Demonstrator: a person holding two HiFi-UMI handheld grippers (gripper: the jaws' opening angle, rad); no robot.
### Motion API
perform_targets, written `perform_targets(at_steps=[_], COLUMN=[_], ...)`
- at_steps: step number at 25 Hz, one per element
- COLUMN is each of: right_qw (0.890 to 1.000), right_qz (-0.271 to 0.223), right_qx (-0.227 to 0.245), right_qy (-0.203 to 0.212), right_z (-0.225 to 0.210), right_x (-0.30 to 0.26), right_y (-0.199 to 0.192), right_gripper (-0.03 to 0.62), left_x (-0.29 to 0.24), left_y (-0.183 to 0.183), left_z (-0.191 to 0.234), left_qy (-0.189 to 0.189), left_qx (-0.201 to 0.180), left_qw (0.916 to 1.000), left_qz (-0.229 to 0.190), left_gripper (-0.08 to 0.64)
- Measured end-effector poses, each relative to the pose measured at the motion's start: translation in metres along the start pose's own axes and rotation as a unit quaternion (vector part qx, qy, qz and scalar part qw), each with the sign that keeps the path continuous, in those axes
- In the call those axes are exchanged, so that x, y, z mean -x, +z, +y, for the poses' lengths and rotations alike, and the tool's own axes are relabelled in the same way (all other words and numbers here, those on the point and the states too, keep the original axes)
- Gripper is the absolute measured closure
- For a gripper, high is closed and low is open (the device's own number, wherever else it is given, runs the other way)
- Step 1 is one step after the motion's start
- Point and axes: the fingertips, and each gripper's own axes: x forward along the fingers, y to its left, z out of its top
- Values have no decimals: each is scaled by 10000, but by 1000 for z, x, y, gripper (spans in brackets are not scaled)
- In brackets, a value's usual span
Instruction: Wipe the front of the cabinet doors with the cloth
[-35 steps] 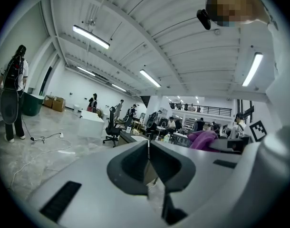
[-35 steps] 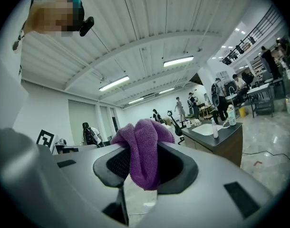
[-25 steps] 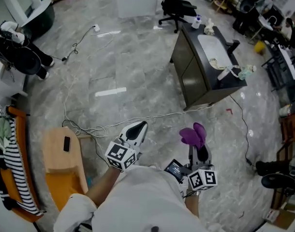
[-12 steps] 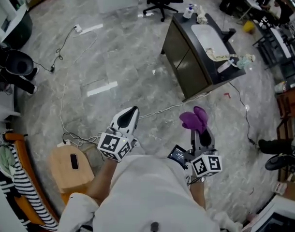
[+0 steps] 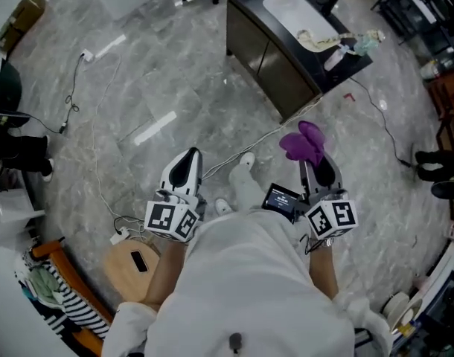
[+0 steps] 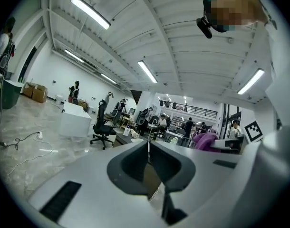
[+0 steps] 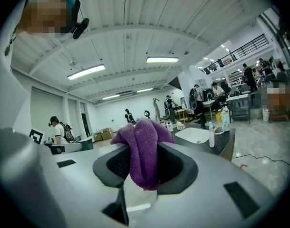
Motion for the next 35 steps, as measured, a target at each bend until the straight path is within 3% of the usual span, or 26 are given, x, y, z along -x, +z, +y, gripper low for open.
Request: perform_targets(at_steps=[5, 10, 14, 16, 23, 27, 31, 35], right_qw=[9998, 9995, 9988, 9986, 9998, 9975, 9850, 9716], right_qz=[166, 67, 79, 79, 130, 28, -157, -295], right_qx=[-112, -120, -47, -41, -127, -286, -444, -378], right_qy=[25, 288, 491, 514, 76, -645, -1658, -2318], right_z=[-48, -81, -100, -104, -132, -157, -171, -160], right_x=[-78, -167, -215, -228, -248, -249, -260, -291], right_y=[2, 37, 57, 64, 64, 47, 51, 69], right_gripper=[454, 454, 454, 454, 454, 454, 454, 454], left_x=[-68, -141, -185, -201, -271, -322, -384, -443], left_y=[4, 30, 46, 48, 45, 29, 39, 52], left_z=[19, 49, 67, 68, 73, 80, 89, 110], left_qy=[121, 296, 563, 521, -70, -782, -1750, -2525], left_qx=[-98, -318, -154, -68, -35, -121, -230, -213], left_qw=[9996, 9987, 9983, 9986, 9994, 9953, 9814, 9614], left_qz=[249, 250, 66, 89, 323, 567, 750, 1070], left_gripper=[543, 543, 543, 543, 543, 543, 543, 543])
